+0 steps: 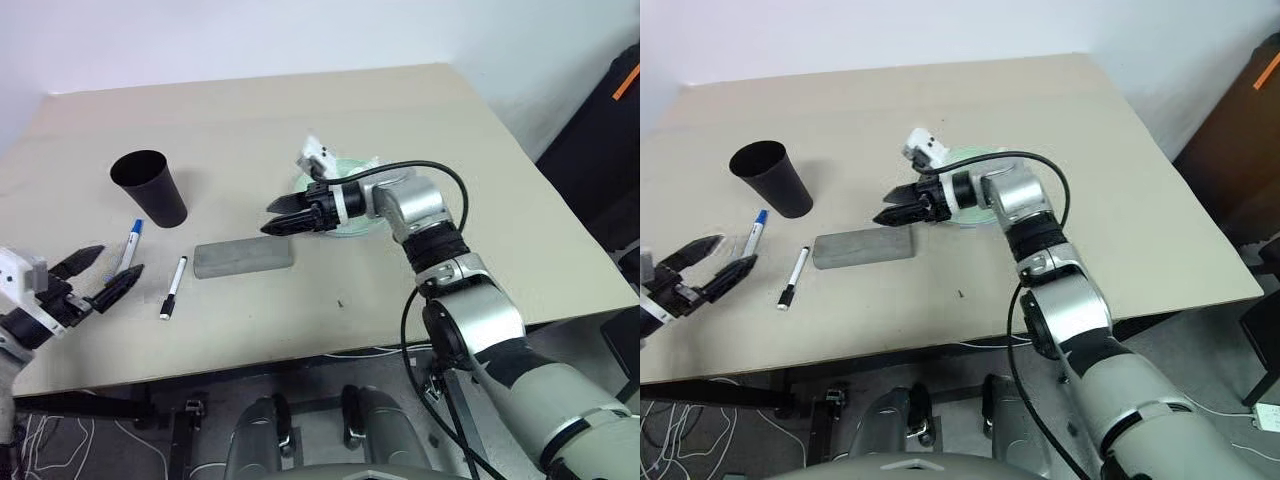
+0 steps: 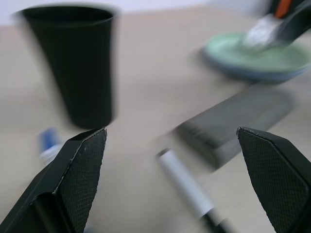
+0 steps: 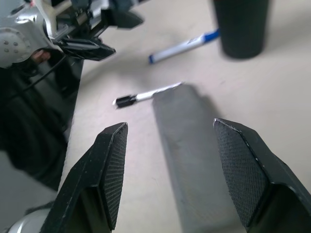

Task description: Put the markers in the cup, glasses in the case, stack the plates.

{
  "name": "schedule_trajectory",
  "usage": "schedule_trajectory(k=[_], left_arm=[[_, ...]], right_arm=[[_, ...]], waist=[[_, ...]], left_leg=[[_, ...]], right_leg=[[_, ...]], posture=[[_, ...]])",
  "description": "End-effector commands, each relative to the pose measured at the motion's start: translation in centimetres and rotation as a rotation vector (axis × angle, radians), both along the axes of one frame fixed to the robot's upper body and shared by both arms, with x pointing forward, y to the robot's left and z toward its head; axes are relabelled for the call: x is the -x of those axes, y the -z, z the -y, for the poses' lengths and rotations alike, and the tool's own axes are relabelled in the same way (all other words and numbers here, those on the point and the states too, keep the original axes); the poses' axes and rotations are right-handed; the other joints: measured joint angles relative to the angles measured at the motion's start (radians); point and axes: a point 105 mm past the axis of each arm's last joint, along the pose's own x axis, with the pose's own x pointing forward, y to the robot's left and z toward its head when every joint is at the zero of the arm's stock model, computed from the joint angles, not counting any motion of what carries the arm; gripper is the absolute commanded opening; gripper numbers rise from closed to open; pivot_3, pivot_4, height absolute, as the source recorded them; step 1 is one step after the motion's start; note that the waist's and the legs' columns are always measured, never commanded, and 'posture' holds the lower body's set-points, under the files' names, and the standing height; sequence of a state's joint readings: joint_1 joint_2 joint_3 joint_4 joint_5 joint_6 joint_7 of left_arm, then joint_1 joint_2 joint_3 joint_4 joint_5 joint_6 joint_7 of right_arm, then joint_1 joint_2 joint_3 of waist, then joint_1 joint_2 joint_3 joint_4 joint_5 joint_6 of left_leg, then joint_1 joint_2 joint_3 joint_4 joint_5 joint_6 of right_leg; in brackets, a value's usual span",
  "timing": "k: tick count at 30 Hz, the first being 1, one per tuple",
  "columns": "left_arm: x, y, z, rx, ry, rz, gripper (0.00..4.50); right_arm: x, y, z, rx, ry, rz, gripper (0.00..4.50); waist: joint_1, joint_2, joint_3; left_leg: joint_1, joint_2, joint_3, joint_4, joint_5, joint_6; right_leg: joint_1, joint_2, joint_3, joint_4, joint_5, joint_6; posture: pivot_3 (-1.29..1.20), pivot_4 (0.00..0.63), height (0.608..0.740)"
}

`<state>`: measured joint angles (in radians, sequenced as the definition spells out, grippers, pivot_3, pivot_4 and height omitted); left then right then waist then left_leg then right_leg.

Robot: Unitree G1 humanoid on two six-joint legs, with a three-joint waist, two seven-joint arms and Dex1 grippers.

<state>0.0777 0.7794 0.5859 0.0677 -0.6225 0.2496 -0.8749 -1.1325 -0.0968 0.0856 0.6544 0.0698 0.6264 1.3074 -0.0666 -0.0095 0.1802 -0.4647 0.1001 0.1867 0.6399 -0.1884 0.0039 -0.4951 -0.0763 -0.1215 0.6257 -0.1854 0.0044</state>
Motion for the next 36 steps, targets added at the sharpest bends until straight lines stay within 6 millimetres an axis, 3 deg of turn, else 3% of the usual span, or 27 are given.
schedule_trajectory(k=[1,5,12,18,25,36], left_arm=[[-0.7,-2.9,-1.4,-0.016,-0.114,0.027,4.50],[-2.3,-2.5,-3.1,-0.058,-0.283,-0.063,4.50],[-3.6,-0.9,-3.3,-0.092,-0.332,-0.207,4.50],[-6.1,0.6,-3.8,-0.054,-0.398,-0.295,4.50],[-8.4,2.1,-2.7,-0.057,-0.384,-0.460,4.50],[-7.7,2.4,-3.2,-0.220,-0.455,-0.709,4.50]], right_arm=[[0.4,-0.3,0.3,-0.033,0.010,0.018,2.96],[-0.4,0.5,0.8,-0.006,0.079,0.015,2.96],[-0.4,0.5,1.0,-0.003,0.104,0.021,2.96],[-0.7,0.7,1.8,-0.004,0.149,0.016,2.96],[-0.6,1.4,2.4,0.031,0.174,0.019,2.96],[-0.8,1.8,3.0,0.025,0.225,0.006,2.96]], waist=[[-0.001,-0.001,-0.001],[-0.001,-0.001,0.000],[-0.002,-0.001,0.000],[0.010,-0.003,0.000],[0.021,-0.005,-0.001],[0.015,-0.005,-0.001]], left_leg=[[0.000,0.000,0.000,-0.001,0.000,0.000],[0.000,-0.002,0.001,-0.007,0.000,0.000],[0.002,-0.002,0.001,-0.008,0.003,-0.005],[0.003,-0.002,0.001,-0.007,0.004,-0.006],[0.004,-0.001,0.001,-0.006,0.005,-0.007],[0.005,0.000,0.001,-0.003,0.006,-0.008]], right_leg=[[0.001,0.000,0.000,-0.001,0.000,0.000],[0.000,-0.001,0.000,0.000,0.000,0.000],[0.000,0.005,0.001,0.002,0.002,0.002],[0.001,0.007,0.001,0.003,0.002,0.002],[0.001,0.009,0.001,0.004,0.002,0.002],[0.002,0.012,0.003,0.006,0.002,0.002]], posture=[[0.00,0.150,0.740],[0.00,0.150,0.740],[0.00,0.150,0.740],[0.00,0.150,0.740],[0.00,0.150,0.740],[0.00,0.150,0.740]])
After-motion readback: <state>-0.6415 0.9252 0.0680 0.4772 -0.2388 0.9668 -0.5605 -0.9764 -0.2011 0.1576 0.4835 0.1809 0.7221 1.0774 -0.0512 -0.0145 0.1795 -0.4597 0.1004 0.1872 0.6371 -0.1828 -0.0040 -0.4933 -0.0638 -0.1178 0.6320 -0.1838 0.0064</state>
